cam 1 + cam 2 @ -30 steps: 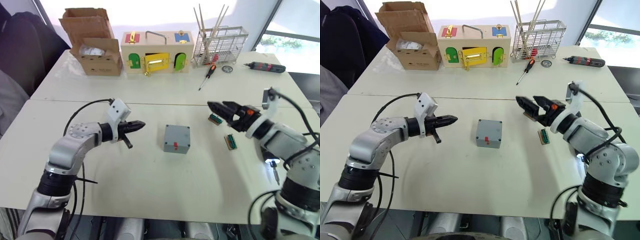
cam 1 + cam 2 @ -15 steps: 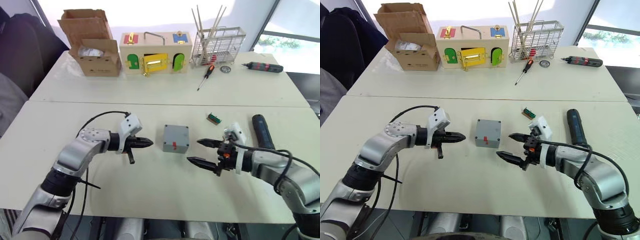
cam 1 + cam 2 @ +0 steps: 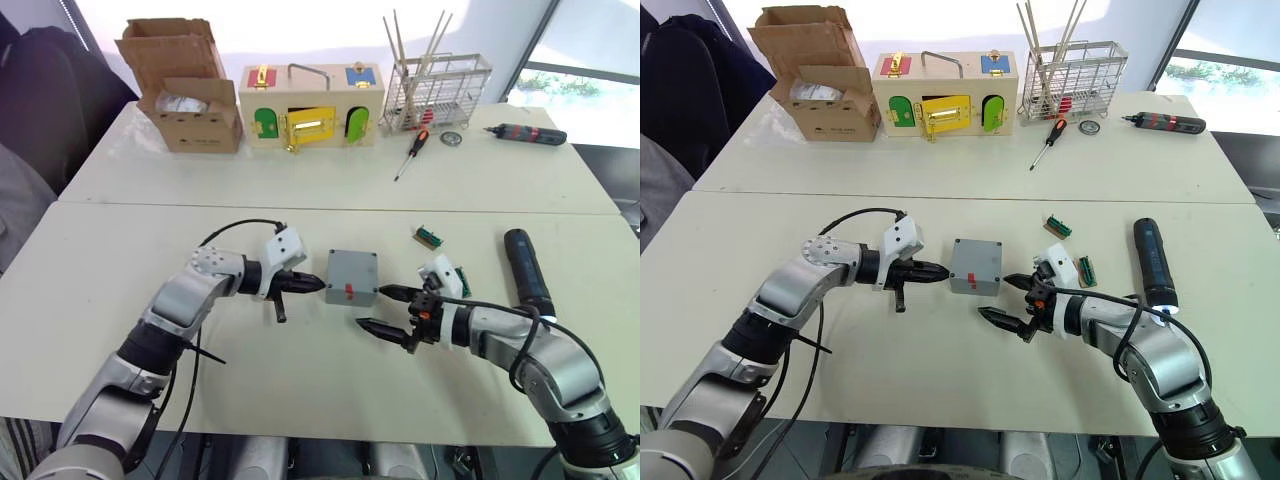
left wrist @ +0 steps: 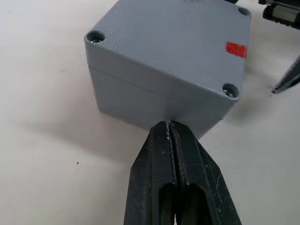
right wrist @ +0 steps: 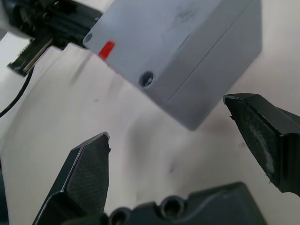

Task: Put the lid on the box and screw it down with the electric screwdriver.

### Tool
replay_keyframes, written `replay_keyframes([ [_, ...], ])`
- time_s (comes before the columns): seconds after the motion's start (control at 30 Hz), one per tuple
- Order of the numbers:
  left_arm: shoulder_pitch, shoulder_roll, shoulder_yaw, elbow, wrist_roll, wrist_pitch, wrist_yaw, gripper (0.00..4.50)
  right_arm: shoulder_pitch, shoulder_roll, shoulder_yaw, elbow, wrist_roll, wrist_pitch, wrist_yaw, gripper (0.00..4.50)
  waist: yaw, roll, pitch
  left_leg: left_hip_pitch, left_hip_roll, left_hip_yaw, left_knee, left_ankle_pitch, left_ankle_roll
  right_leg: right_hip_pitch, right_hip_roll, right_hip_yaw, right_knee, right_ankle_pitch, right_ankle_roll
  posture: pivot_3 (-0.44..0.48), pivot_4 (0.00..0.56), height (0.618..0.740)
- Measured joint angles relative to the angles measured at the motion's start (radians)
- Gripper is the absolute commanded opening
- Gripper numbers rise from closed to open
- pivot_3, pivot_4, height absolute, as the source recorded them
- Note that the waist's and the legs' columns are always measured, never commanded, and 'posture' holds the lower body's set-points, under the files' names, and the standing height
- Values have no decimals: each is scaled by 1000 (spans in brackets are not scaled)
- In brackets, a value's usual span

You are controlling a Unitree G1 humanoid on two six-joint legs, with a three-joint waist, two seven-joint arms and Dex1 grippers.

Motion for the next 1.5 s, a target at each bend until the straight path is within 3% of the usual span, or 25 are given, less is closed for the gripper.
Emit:
replay_keyframes([
  [0.5,-49,-79,-3,151,115,-125,46,0,53,-8,16,-125,92,98,23,4476,-1,0,0,0,0,0,0,-1,2,0,0,0,0,0,0,0,150,735],
  [0.73,-10,79,8,38,128,-95,-22,0,37,-150,-32,-83,25,26,76,4476,-2,0,0,0,0,0,0,-1,2,0,0,0,0,0,0,0,150,735],
  [0.97,78,158,7,-174,65,13,-106,0,-84,-108,26,94,-119,-106,80,4476,-2,0,0,0,0,0,0,-1,2,0,0,0,0,0,0,0,150,735],
  [1.23,85,122,-11,-215,44,51,-101,0,-158,-81,89,213,-185,-215,170,4476,0,0,0,0,0,0,0,0,0,0,0,0,0,0,0,0,150,735],
  [1.5,53,27,-40,-87,100,-19,-9,0,-170,-63,107,196,-179,-229,251,4476,-2,0,0,0,0,0,0,0,0,0,0,0,0,0,0,0,150,735],
])
